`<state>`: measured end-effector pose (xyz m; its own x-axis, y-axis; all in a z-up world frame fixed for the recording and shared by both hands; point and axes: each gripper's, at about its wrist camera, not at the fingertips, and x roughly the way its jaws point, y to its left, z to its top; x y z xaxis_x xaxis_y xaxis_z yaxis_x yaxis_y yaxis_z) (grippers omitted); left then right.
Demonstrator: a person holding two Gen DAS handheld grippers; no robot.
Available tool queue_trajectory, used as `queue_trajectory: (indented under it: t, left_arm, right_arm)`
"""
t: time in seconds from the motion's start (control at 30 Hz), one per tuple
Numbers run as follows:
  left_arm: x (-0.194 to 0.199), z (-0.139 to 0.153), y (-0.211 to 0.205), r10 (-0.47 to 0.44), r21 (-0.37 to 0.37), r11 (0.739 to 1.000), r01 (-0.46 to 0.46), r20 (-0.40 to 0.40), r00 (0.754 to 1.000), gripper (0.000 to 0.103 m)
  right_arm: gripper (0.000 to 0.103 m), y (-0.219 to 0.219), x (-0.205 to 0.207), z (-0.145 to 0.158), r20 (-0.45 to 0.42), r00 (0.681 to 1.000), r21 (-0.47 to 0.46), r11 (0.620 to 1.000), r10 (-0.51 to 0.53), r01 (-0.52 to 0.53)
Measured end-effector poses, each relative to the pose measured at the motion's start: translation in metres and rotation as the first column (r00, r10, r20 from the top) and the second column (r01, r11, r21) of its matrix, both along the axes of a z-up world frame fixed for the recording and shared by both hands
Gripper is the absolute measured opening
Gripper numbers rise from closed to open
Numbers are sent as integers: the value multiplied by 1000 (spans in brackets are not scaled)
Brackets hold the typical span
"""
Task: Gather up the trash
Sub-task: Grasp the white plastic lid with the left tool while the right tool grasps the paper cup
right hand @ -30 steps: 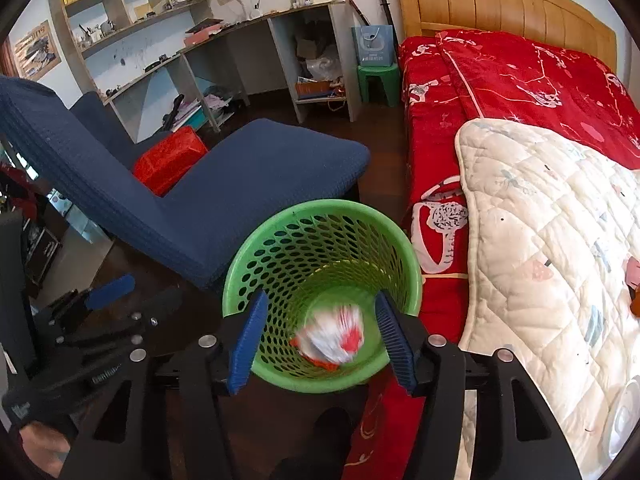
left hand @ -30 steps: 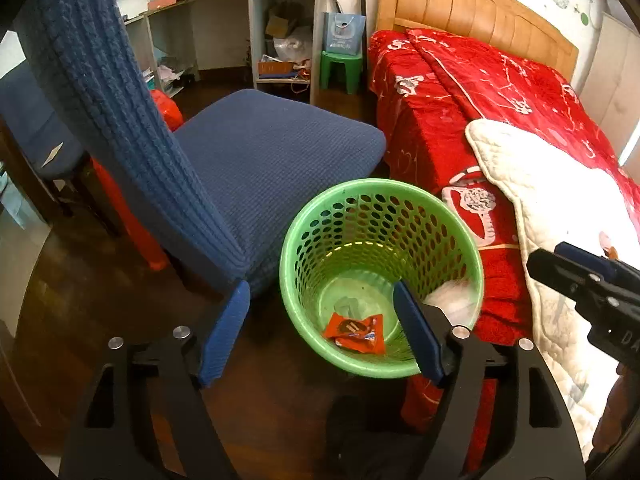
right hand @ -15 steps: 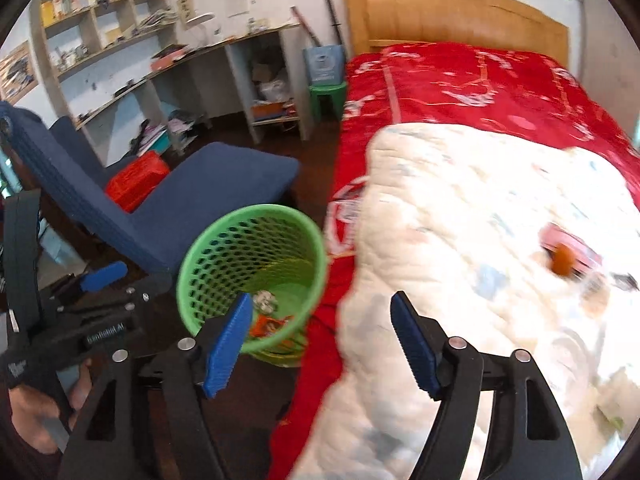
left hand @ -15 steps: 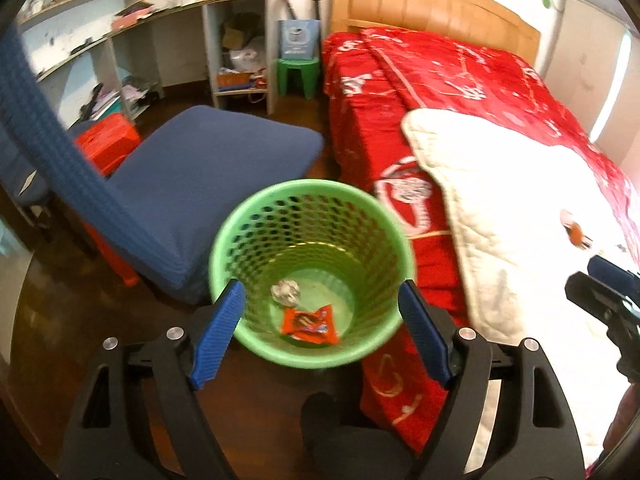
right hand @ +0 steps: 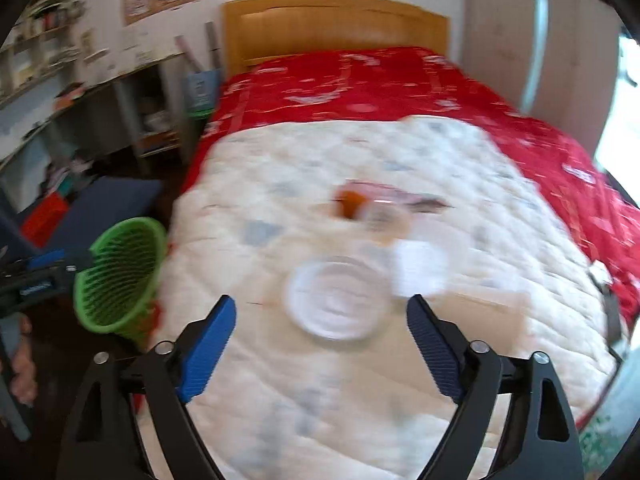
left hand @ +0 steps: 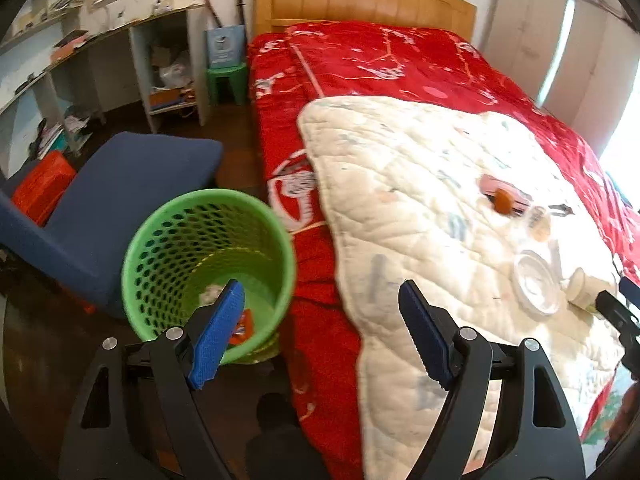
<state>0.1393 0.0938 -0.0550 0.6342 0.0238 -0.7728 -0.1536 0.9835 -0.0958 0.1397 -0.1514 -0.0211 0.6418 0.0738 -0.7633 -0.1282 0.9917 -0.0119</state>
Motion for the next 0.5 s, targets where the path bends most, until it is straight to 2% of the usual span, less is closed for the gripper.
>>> queue_trajectory:
  t: [0.2,0.5]
  left_arm:
    - [6,-1,-23,-43,-11,999,43,-11,999,79]
    - [16,-3,-42,-86,-11,996,86,-24,996,79]
  right_arm:
    - [90,-61,-5,-11,5,985,-55,984,-170,170]
    - [91,-103,15,-47,-88,962,19,966,-257,259]
